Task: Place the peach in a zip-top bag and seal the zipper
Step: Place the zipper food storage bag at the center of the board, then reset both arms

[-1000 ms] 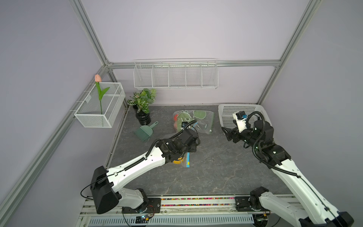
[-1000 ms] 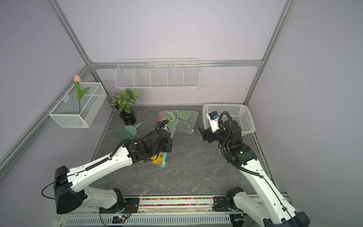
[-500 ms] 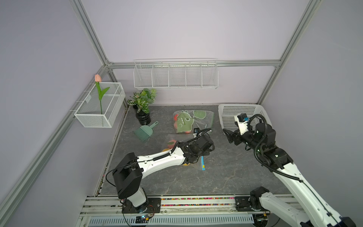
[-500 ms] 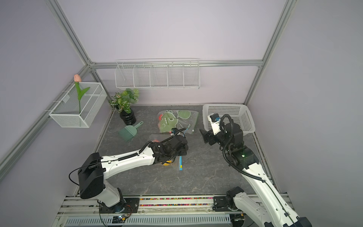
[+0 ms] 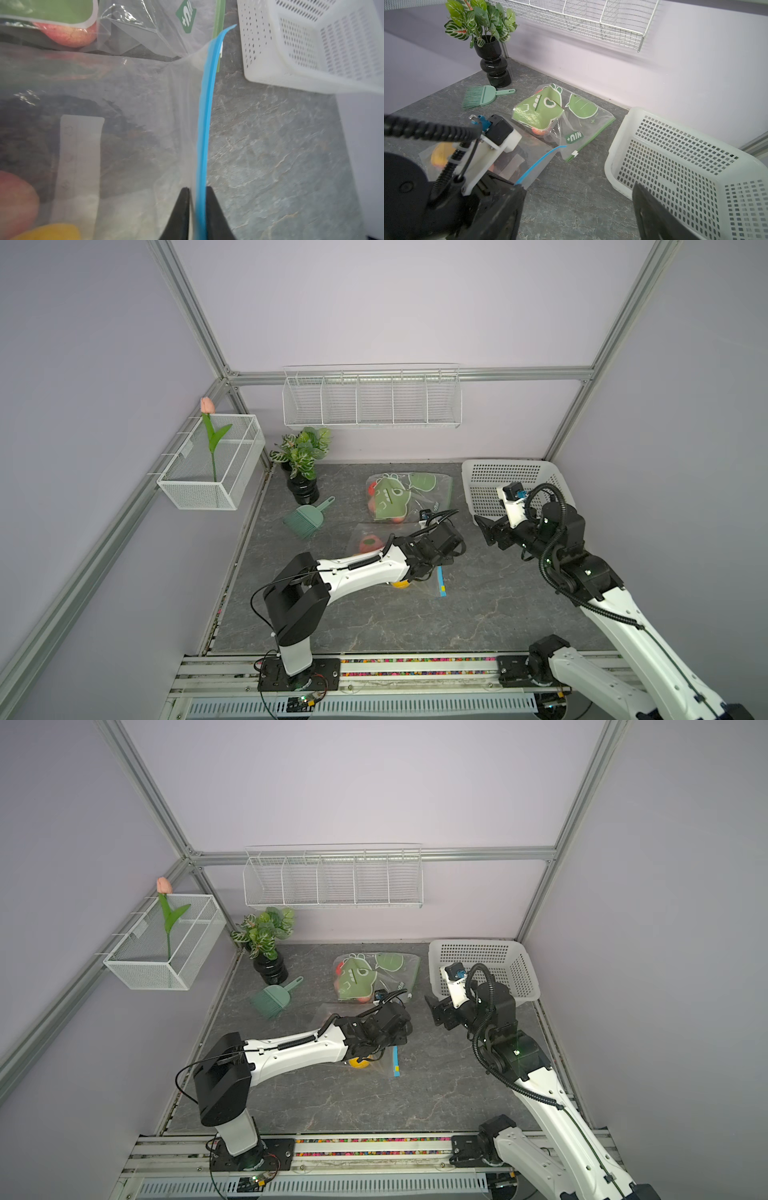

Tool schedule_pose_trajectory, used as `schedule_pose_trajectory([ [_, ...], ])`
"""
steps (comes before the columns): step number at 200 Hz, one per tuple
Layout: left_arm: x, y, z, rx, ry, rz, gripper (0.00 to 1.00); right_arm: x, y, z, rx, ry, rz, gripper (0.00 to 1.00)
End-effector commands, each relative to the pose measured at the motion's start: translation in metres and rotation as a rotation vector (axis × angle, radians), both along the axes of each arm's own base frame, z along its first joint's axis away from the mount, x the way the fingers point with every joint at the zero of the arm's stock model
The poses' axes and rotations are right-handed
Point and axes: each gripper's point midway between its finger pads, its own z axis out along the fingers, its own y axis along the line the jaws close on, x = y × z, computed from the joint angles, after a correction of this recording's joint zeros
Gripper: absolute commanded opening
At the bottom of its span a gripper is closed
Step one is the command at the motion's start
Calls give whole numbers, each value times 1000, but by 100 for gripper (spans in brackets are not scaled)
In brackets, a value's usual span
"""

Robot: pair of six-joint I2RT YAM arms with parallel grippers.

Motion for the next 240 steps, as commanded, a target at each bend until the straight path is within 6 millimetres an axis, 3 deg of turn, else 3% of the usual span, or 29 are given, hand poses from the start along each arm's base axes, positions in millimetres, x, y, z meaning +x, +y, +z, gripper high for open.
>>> schedule_pose_trajectory([
  [1, 1, -9, 11, -16, 3, -9, 42, -4, -6, -10, -33, 7, -12, 85],
  [29, 1, -11, 26, -35, -23, -34, 67, -4, -11, -11, -43, 5, -32, 85],
  [45, 2, -6, 38, -32, -54, -43, 72, -3, -12, -8, -39, -7, -42, 86],
  [49, 2, -4, 41, -30, -65, -46, 73, -3, -13, -20, -48, 14, -47, 86],
  [76, 3, 26, 58, 33, -139, -16, 74, 1, -21, -29, -44, 17, -107, 86],
  [102, 2, 68, 74, 92, -235, 41, 73, 7, -37, -35, -42, -4, -209, 86],
  [132, 2, 128, 92, 197, -367, 138, 72, 12, -74, -46, -46, -17, -434, 87],
  [196, 4, 258, 133, 510, -631, 410, 71, 1, -130, -82, -95, -25, -747, 87],
  [240, 6, 339, 141, 588, -692, 607, 71, -5, -155, -106, -161, -19, -877, 89],
])
